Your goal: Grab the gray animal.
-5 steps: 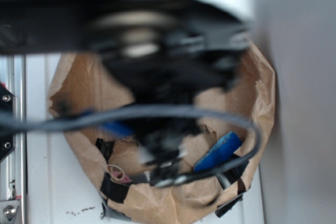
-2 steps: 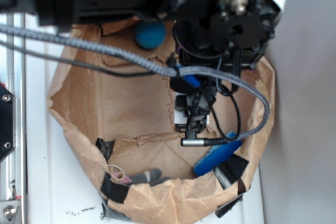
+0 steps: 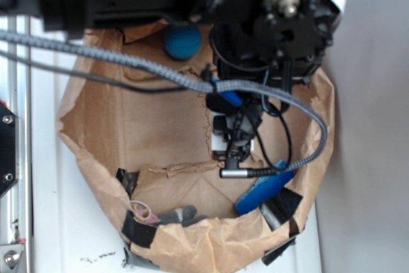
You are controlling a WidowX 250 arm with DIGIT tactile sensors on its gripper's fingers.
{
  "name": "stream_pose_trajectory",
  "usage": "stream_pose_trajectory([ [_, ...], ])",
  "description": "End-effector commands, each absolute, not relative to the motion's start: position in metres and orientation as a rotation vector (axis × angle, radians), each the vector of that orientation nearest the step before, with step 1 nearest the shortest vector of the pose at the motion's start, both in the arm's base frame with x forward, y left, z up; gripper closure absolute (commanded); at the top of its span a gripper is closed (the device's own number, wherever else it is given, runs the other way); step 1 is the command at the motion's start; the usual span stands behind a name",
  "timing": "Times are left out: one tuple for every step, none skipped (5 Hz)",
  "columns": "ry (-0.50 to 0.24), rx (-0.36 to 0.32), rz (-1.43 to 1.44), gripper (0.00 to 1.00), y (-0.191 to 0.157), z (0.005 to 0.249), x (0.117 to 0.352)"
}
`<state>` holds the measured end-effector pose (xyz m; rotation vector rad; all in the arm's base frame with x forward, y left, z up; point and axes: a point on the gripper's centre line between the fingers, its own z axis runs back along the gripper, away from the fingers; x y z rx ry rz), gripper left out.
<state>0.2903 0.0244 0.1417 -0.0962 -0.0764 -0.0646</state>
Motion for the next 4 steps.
stream_pose_trajectory([
  [-0.148, 0.064, -0.163, 0.00, -0.002, 0.112, 0.256],
  [-0.149, 0.055, -0.194, 0.00, -0.004, 0.114, 0.249],
  [-0.162, 0.037, -0.164, 0.00, -0.001, 0.125, 0.255],
  [-0.164, -0.011, -0.118, 0.00, 0.004, 0.148, 0.265],
])
